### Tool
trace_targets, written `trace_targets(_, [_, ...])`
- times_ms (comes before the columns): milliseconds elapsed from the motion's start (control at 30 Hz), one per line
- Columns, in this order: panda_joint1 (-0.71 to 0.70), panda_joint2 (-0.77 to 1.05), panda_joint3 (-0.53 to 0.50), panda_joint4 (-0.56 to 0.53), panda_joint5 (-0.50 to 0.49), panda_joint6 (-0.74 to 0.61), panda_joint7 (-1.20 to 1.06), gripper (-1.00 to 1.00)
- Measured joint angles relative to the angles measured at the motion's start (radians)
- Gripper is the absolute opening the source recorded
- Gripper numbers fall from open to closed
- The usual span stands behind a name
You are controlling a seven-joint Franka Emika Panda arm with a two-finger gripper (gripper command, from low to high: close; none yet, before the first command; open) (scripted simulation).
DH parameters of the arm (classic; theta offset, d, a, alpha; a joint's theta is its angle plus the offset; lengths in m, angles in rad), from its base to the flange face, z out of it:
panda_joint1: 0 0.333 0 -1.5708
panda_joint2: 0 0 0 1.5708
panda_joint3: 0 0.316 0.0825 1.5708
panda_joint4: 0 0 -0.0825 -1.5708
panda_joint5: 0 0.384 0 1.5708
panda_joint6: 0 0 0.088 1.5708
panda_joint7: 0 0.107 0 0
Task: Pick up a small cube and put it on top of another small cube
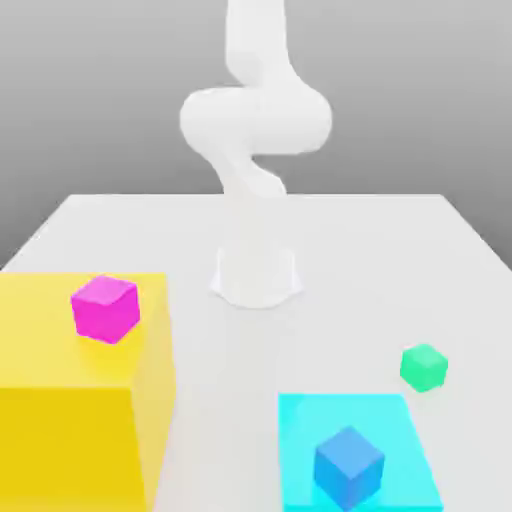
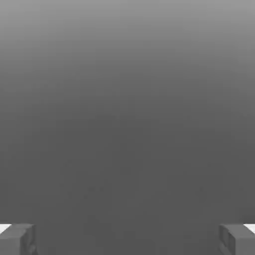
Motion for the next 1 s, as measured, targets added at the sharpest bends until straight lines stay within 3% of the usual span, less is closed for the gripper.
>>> trace_targets(300, [0.172,0.338,0.152,-0.209,0.107,0.223,0.047,0.00])
trace_targets(500, [0.259,0.555,0.283,-0.345,0.097,0.371,0.134,0.00])
trace_targets(667, [0.338,0.744,0.342,-0.450,-0.069,0.496,0.314,0.00])
trace_targets(800, [0.428,0.895,0.217,-0.438,-0.265,0.604,0.465,0.00])
trace_targets(900, [0.543,1.001,0.087,-0.416,-0.334,0.690,0.520,0.00])
trace_targets(933, [0.560,1.020,0.067,-0.412,-0.344,0.705,0.529,-1.00])
trace_targets(1000, [0.560,1.020,0.067,-0.412,-0.344,0.705,0.529,-1.00])
